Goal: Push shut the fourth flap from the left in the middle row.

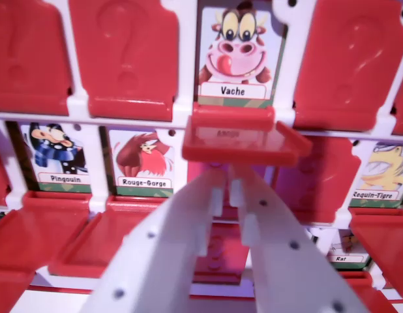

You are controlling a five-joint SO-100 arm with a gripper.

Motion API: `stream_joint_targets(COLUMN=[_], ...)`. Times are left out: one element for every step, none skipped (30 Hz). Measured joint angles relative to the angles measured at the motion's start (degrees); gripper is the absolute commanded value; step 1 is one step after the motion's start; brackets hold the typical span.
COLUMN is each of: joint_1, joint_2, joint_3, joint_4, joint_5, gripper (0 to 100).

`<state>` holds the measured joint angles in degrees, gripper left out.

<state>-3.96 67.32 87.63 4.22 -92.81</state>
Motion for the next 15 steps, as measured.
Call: stream_joint_targets(joint_1=[0.0, 0.0, 0.0, 0.0, 0.0, 0.0, 0.0, 0.0, 0.0, 0.0, 0.0, 0.0, 0.0, 0.0, 0.0], joint_2=[0.0, 0.0, 0.0, 0.0, 0.0, 0.0, 0.0, 0.0, 0.0, 0.0, 0.0, 0.0, 0.1, 0.3, 0.7], joint_3=[0.0, 0.0, 0.0, 0.0, 0.0, 0.0, 0.0, 0.0, 0.0, 0.0, 0.0, 0.0, 0.0, 0.0, 0.0], joint_4=[0.0, 0.0, 0.0, 0.0, 0.0, 0.0, 0.0, 0.0, 0.0, 0.1, 0.4, 1.0, 1.7, 2.3, 3.1], joint_5=[0.0, 0.0, 0.0, 0.0, 0.0, 0.0, 0.0, 0.0, 0.0, 0.0, 0.0, 0.2, 0.4, 0.7, 0.9], gripper=[0, 0, 0, 0, 0, 0, 0, 0, 0, 0, 0, 0, 0, 0, 0])
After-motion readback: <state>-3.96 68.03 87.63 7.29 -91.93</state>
